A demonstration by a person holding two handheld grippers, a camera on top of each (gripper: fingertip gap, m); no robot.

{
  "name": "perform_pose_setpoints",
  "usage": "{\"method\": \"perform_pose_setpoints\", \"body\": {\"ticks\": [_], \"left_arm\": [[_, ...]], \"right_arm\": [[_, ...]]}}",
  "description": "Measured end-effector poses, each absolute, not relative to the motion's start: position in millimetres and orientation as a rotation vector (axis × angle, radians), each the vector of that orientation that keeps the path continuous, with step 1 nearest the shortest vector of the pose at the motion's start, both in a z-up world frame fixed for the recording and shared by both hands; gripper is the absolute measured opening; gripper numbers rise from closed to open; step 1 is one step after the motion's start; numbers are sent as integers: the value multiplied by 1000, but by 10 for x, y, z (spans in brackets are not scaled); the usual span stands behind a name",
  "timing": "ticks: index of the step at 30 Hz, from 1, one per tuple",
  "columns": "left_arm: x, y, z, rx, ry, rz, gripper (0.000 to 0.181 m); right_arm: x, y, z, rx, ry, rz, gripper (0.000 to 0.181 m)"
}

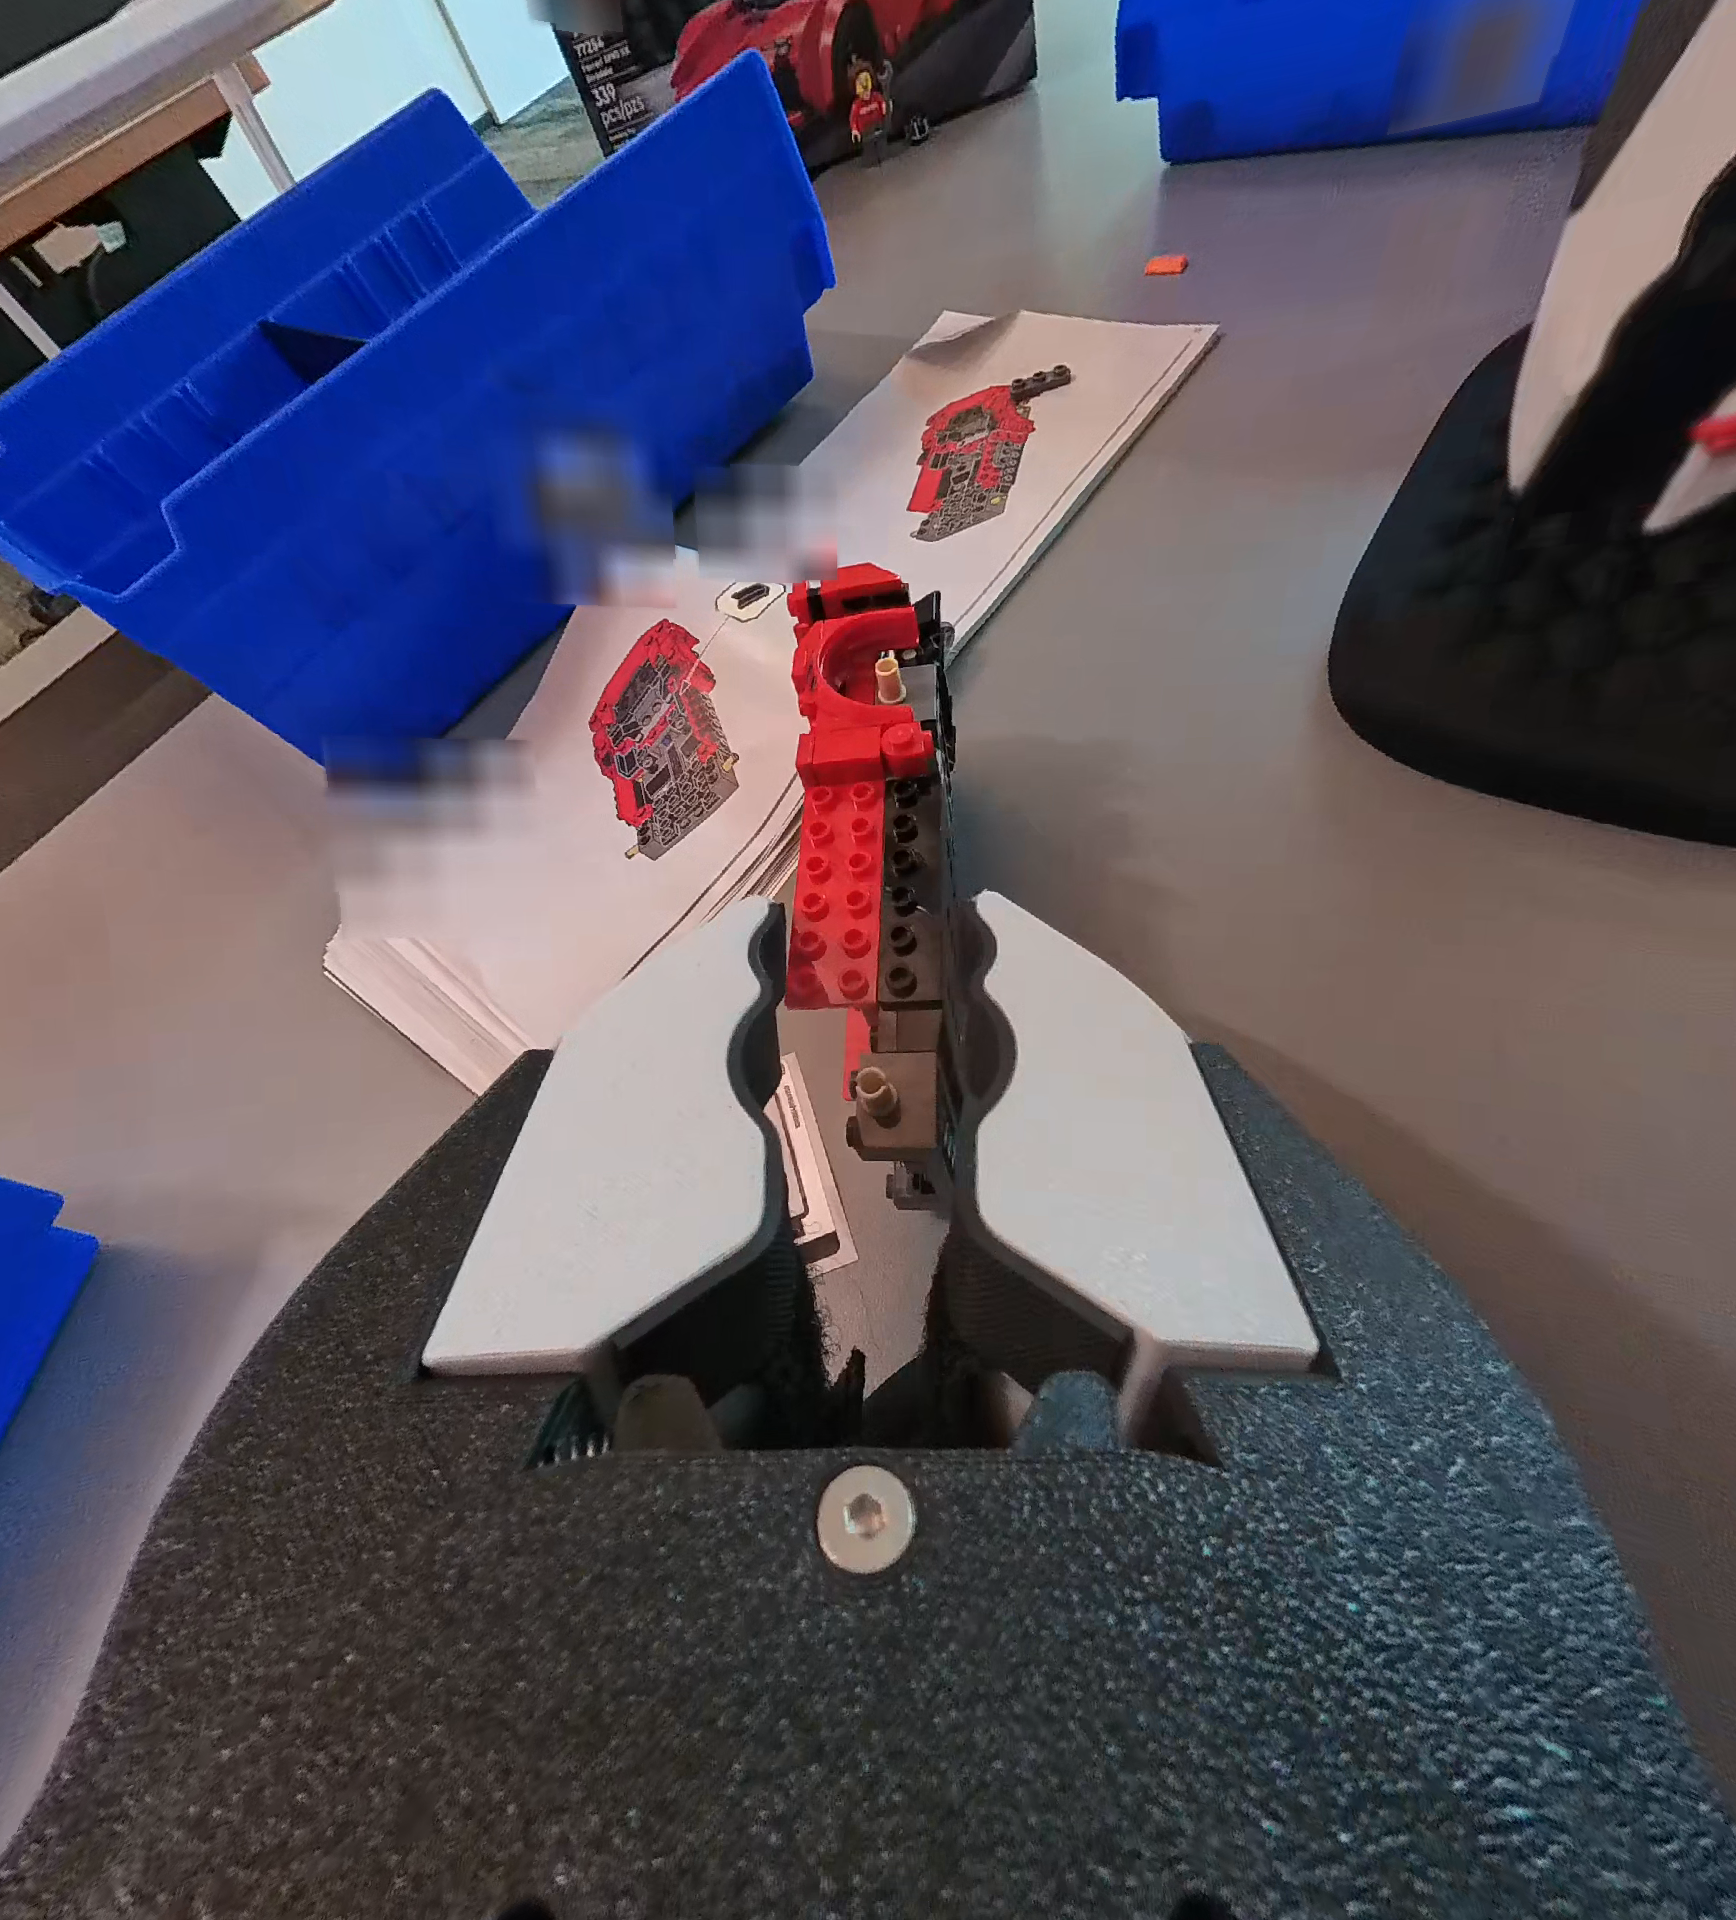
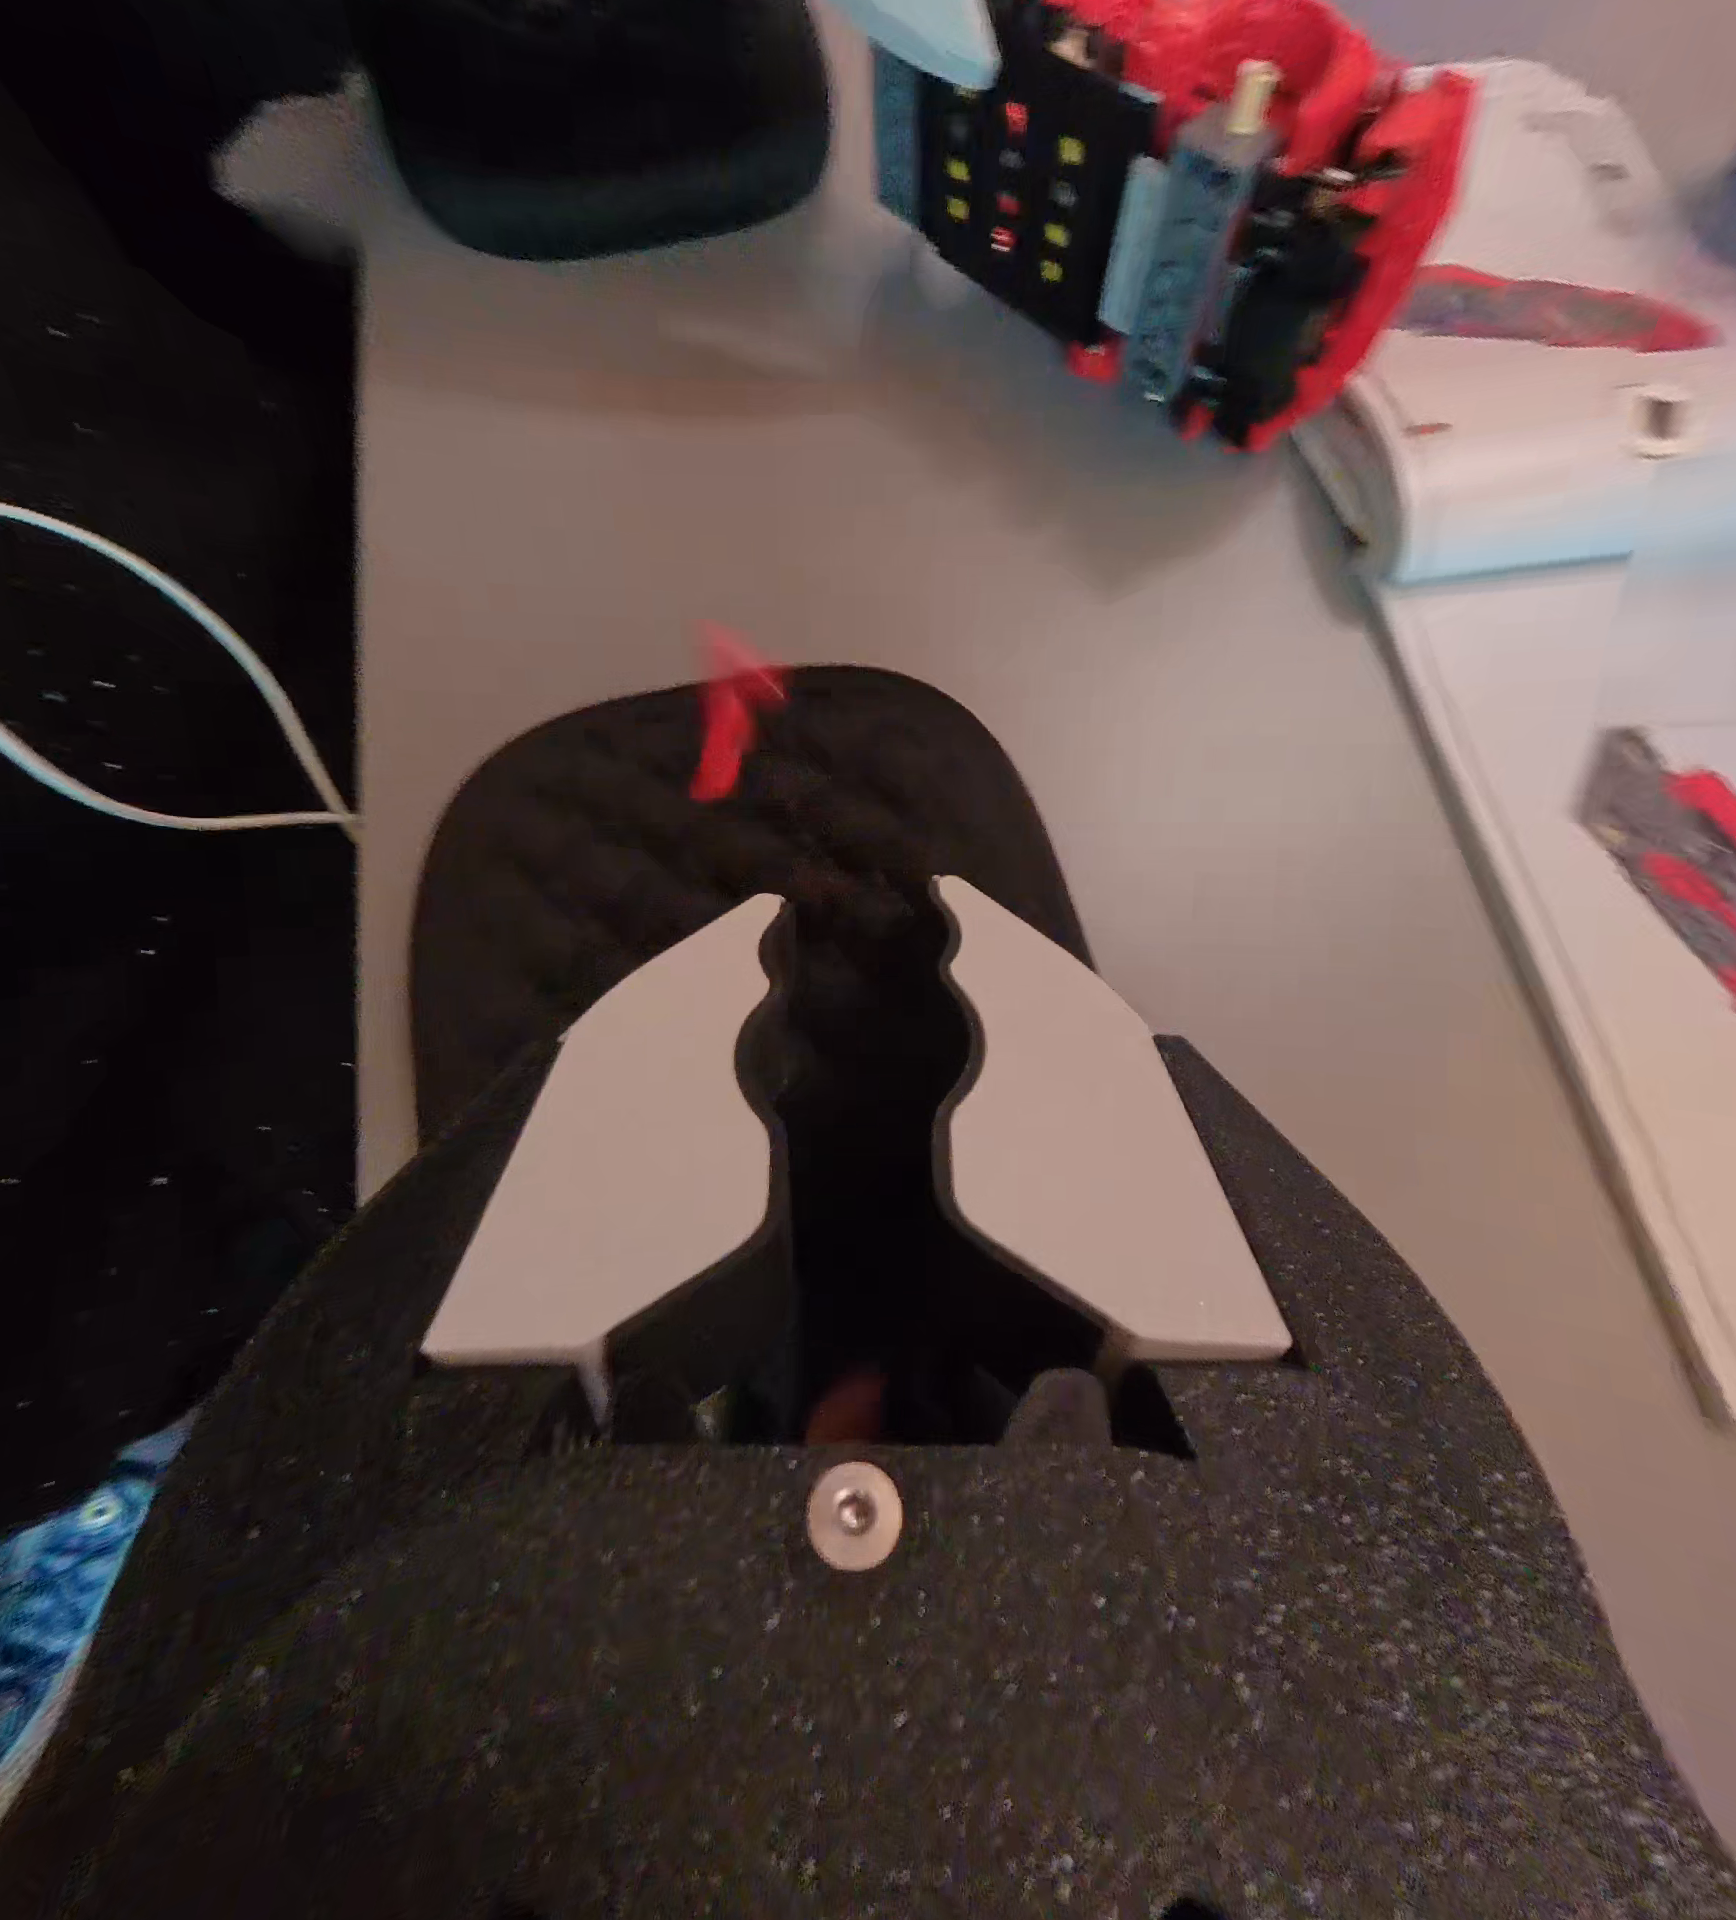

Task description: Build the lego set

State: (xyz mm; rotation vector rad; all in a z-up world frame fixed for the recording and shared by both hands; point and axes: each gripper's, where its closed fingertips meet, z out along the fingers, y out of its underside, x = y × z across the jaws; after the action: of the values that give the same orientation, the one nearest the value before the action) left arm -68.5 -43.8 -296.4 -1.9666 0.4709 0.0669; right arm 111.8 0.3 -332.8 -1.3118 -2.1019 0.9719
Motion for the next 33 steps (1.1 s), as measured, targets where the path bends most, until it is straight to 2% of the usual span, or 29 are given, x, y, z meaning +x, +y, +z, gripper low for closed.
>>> {"method": "perform_pose_setpoints", "body": {"ticks": [2,4,8,11,19,26,28,33], "left_arm": [[-685,-439,-2961,-1963,472,74,31],[-687,-438,-2957,-1961,470,78,31],[-694,-435,-2958,-1963,465,79,32],[-693,-432,-2966,-1966,467,77,32],[-678,-434,-2982,-1970,480,68,32],[-678,-433,-2978,-1964,479,61,32],[-682,-435,-2971,-1960,474,59,33],[-693,-438,-2946,-1944,459,48,33]], "right_arm": [[1216,149,-3343,-1362,-2060,879,31],[1320,212,-3346,-1416,-2046,863,33],[1400,230,-3214,-1384,-2006,823,27],[1312,-203,-3039,-1305,-2044,970,26],[654,-1102,-3301,-1167,-2294,925,19],[416,-1187,-3537,-1186,-2438,789,14],[407,-1216,-3545,-1213,-2473,796,8],[468,-1018,-3455,-1372,-2367,791,7]]}}
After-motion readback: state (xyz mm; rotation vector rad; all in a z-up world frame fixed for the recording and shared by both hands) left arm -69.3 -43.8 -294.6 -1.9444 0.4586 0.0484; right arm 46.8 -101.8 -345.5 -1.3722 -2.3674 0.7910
